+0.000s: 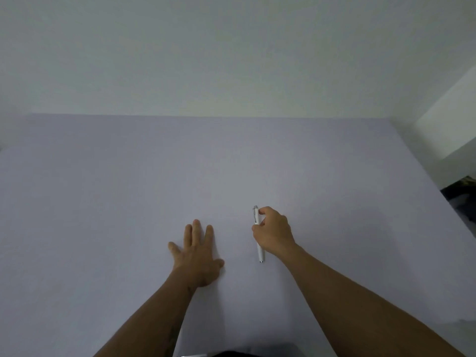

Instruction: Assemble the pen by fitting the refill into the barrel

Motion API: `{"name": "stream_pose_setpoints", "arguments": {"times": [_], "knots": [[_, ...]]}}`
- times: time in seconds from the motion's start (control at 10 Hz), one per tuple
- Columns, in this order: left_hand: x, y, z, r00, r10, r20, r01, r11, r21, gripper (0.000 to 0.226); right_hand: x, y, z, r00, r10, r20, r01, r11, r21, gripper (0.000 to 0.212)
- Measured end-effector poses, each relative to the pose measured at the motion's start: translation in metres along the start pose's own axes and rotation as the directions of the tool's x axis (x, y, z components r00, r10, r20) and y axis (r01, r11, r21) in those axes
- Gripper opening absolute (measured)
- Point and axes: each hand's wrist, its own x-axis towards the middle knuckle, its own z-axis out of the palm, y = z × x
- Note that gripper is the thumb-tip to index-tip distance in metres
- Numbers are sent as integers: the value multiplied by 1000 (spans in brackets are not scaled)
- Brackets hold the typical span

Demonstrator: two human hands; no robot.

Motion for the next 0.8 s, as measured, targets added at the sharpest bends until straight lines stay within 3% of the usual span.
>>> {"name": "stream_pose_setpoints", "arguments": {"times": [0.3, 0.6, 0.8], "knots": [[4, -6, 10, 1000, 19, -20, -18, 999, 30, 95, 7, 7, 24, 999, -5, -41, -5, 973, -230, 26], [8, -7, 15, 999, 13, -36, -12, 1000, 28, 96, 13, 10, 33, 998, 1, -63, -19, 961, -275, 26], [0, -5, 1, 1000, 22, 4, -22, 999, 42, 97, 4, 8, 14, 998, 31, -46, -41, 973, -229, 39]]}}
